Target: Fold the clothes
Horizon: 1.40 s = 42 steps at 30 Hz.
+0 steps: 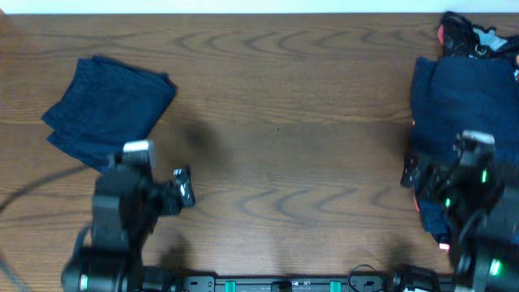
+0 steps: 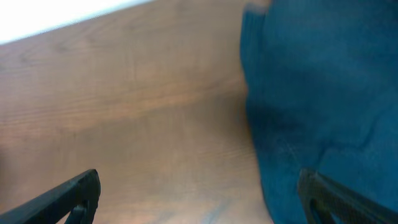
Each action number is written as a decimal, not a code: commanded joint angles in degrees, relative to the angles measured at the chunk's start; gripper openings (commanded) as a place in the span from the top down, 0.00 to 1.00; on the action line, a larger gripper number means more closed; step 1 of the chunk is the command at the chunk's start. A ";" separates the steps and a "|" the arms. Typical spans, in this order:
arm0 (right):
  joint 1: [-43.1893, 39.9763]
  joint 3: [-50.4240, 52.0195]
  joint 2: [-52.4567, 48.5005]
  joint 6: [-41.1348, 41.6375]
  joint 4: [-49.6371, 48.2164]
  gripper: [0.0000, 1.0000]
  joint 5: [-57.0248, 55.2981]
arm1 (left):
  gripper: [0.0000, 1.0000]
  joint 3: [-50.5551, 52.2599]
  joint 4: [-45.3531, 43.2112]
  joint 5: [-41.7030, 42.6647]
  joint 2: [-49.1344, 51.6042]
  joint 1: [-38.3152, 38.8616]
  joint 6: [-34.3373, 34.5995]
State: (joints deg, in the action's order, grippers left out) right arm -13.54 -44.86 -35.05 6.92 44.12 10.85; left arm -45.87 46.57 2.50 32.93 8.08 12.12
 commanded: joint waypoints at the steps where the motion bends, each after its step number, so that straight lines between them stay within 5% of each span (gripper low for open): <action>1: 0.66 6.56 9.11 -0.81 -2.49 0.01 -1.60 | 0.02 3.52 -1.33 -1.68 -9.05 0.42 -0.70; 8: 0.66 11.32 18.71 7.02 3.34 0.01 2.64 | 0.02 3.52 1.36 -1.68 -19.98 0.42 -0.70; 23: 0.81 11.39 19.21 6.75 17.51 0.01 2.49 | 0.02 3.54 1.36 -1.68 -20.39 0.42 -0.70; 33: 11.43 23.41 34.42 -0.42 -9.27 0.01 2.49 | 0.02 3.54 1.36 -1.68 -20.39 0.42 -0.70; 42: 12.15 40.22 34.75 -6.10 -42.38 0.01 2.67 | 0.02 3.54 1.36 -1.68 -20.39 0.42 -0.70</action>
State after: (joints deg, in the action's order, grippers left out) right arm -2.48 -7.70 -0.82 5.37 4.84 13.52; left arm -42.54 48.03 1.28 12.69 8.16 11.94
